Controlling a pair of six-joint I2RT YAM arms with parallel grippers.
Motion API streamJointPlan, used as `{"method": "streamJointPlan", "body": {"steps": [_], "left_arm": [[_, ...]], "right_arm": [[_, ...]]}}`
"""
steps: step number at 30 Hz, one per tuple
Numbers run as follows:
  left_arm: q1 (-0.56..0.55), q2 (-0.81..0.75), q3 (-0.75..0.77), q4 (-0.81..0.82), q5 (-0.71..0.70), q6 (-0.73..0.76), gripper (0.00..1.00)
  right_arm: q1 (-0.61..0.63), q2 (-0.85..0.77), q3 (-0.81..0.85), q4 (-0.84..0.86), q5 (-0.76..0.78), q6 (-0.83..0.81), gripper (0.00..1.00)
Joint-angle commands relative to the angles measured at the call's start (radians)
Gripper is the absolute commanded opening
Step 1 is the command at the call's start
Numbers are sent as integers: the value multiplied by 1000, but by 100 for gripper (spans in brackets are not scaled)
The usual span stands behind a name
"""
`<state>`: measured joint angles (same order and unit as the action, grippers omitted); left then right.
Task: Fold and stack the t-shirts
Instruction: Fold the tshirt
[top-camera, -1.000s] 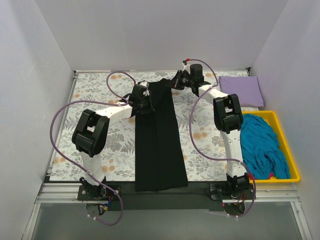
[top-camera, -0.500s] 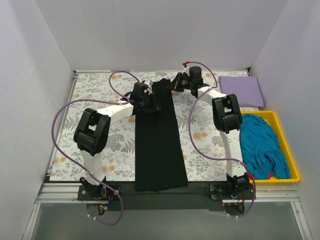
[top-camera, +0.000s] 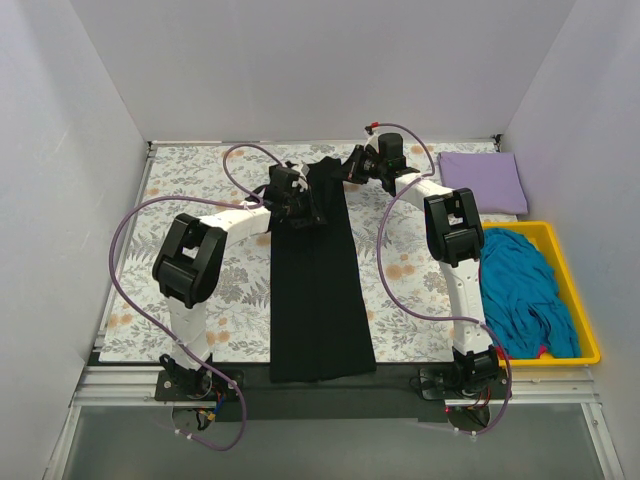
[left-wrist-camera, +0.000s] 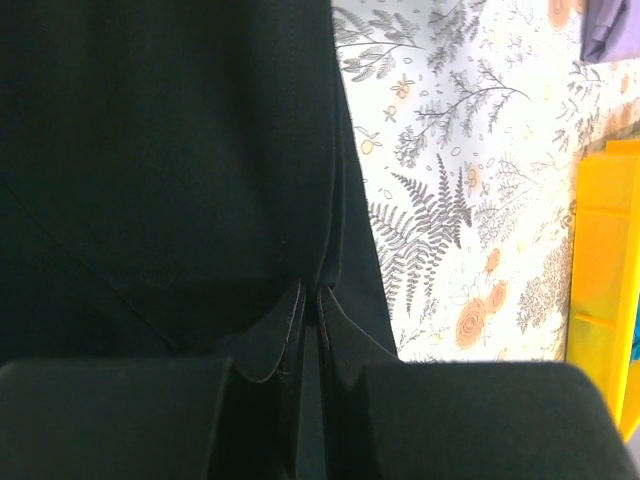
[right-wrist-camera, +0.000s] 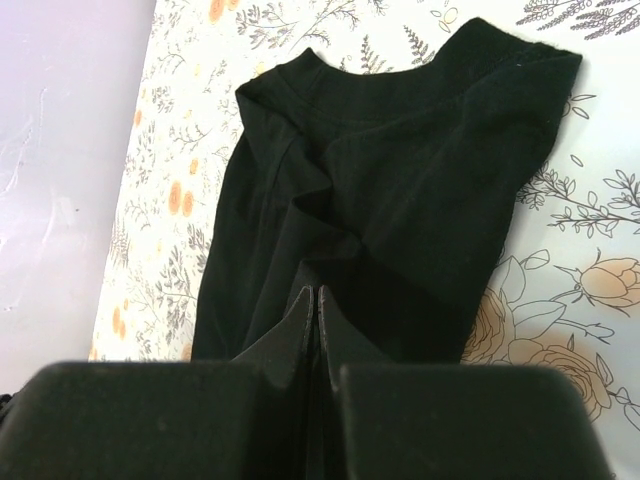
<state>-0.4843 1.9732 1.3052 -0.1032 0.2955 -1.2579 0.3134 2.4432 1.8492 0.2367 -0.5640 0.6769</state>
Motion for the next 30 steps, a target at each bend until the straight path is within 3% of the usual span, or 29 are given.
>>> {"method": "streamJointPlan", "body": {"steps": [1, 7, 30], "left_arm": [[12, -63, -27, 14, -47, -38, 3], [58, -111, -112, 71, -55, -121, 3], [102, -149, -178, 124, -35, -212, 3]], "right_arm": [[-5, -36, 28, 46, -16, -8, 3], [6, -12, 67, 46, -24, 1, 4], [44, 76, 179, 58, -59, 42, 11]]}}
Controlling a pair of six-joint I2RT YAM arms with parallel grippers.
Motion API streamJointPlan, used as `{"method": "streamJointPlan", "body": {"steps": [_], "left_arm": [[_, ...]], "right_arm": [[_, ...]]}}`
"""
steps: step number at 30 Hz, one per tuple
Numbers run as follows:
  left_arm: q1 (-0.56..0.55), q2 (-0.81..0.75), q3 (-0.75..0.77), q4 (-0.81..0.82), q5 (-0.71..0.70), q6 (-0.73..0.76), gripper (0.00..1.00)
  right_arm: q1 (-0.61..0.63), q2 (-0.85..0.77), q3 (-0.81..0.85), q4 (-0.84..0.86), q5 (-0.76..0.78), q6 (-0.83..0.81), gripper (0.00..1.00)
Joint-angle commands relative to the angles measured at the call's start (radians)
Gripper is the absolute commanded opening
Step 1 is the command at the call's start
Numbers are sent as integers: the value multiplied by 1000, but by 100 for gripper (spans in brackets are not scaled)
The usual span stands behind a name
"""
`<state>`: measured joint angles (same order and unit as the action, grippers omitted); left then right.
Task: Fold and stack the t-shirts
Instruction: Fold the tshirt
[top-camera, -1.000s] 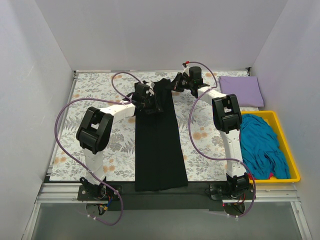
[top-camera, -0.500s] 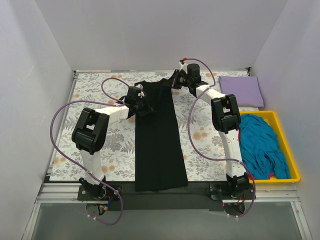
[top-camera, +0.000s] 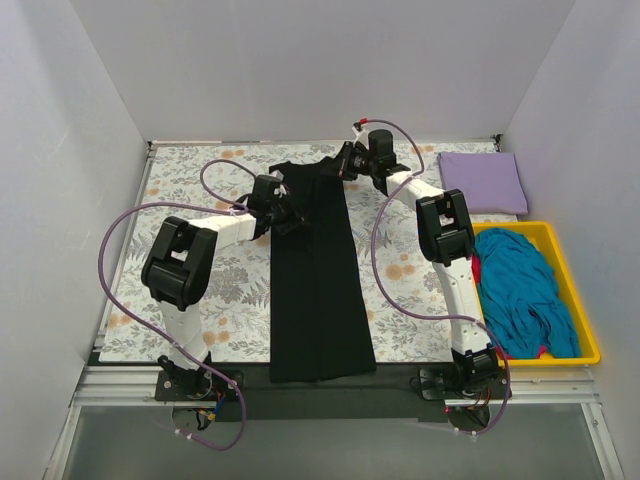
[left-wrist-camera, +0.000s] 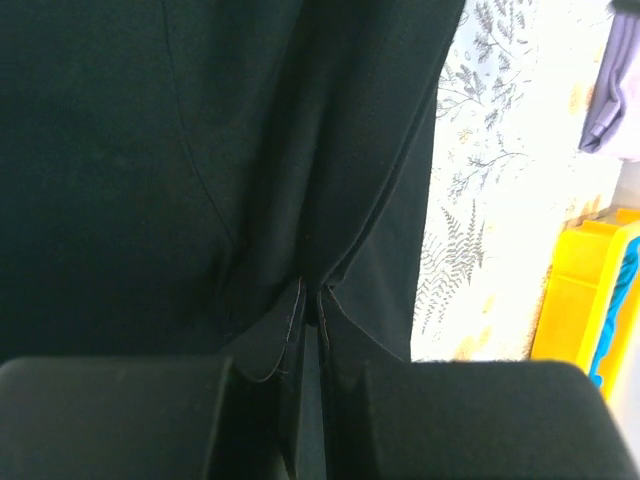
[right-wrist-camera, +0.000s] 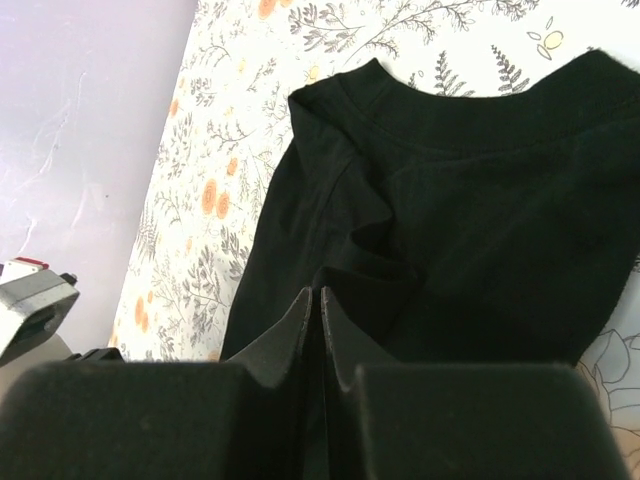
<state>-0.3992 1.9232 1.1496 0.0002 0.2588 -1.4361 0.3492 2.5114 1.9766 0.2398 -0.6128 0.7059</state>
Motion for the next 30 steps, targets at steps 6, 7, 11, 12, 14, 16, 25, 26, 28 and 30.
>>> {"method": "streamJointPlan", "body": {"steps": [6, 7, 11, 12, 14, 16, 25, 26, 28, 30], "left_arm": [[52, -136, -80, 67, 13, -136, 3], [59, -138, -86, 84, 19, -148, 3], [68, -127, -116, 103, 53, -196, 5], [69, -121, -120, 104, 60, -216, 5], [74, -116, -129, 110, 69, -234, 6], [79, -110, -142, 113, 71, -260, 7], [114, -115, -175, 115, 68, -331, 17], [118, -118, -177, 110, 60, -333, 17], [123, -125, -177, 89, 43, -331, 20], [123, -131, -174, 66, 30, -320, 27]], "right_arm": [[17, 35, 65, 66, -21, 32, 14], [17, 36, 67, 66, -21, 33, 18], [19, 44, 77, 69, -24, 41, 32], [20, 43, 76, 67, -24, 41, 37], [20, 37, 70, 69, -25, 38, 40], [20, 21, 51, 67, -21, 23, 42], [4, -111, -114, 64, -1, -66, 46], [-1, -124, -136, 64, 1, -77, 45], [-6, -166, -179, 64, 2, -105, 46], [-9, -201, -232, 62, 1, -131, 46]]}}
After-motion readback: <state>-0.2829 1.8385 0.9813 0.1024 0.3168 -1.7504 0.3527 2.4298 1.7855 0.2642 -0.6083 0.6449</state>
